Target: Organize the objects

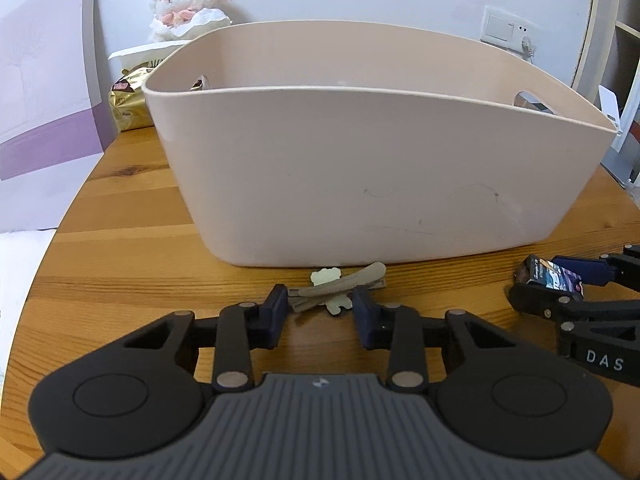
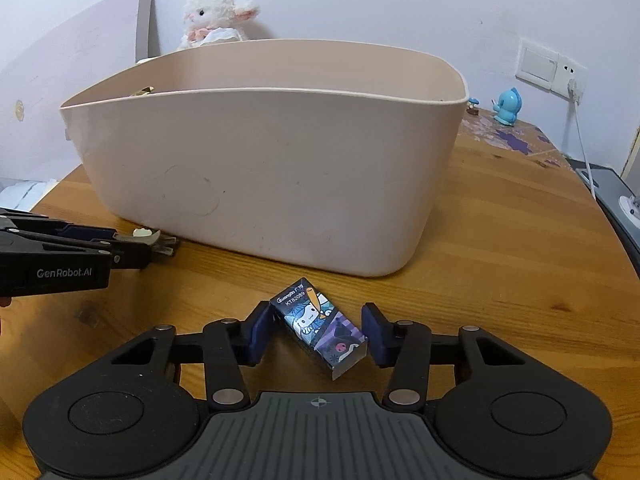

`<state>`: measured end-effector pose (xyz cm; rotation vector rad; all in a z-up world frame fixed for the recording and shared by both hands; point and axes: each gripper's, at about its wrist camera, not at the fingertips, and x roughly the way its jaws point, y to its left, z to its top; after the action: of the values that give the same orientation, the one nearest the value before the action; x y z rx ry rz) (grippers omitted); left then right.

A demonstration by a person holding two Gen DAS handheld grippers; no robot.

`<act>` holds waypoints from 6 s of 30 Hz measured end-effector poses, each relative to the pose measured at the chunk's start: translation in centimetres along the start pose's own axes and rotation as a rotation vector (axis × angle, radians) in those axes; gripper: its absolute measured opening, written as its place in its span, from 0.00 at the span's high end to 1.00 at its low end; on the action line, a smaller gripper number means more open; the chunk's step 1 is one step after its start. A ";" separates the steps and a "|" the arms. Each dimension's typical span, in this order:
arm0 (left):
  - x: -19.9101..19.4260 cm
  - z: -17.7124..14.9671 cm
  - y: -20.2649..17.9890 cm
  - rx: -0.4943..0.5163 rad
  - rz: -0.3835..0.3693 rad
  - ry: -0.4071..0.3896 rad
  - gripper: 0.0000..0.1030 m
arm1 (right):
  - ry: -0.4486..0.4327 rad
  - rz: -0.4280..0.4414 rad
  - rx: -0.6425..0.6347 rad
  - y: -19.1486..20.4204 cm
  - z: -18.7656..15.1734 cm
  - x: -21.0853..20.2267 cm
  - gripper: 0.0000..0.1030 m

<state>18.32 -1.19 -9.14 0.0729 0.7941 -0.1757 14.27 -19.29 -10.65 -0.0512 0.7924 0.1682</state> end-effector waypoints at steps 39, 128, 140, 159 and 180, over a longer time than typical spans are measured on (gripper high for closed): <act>1.3 1.7 0.6 -0.050 0.036 -0.034 0.27 | -0.006 0.001 0.061 -1.8 -1.2 -1.1 0.56; 1.2 11.6 -1.2 0.070 0.099 0.019 0.88 | -0.111 0.020 0.086 -3.8 12.0 -0.6 0.31; -1.1 11.8 -1.5 0.076 0.117 -0.012 0.26 | -0.184 0.014 0.074 -4.2 12.0 -4.4 0.00; -7.1 11.1 -0.7 0.029 0.137 -0.107 0.19 | -0.248 -0.006 0.071 -4.3 10.3 -9.8 0.00; -15.2 5.5 -2.0 0.042 0.093 -0.194 0.15 | -0.273 -0.013 0.063 -3.5 5.2 -16.6 0.00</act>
<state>11.36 -1.90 5.63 0.1307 0.5918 -0.1094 7.04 -24.39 4.76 0.0254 0.5245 0.1340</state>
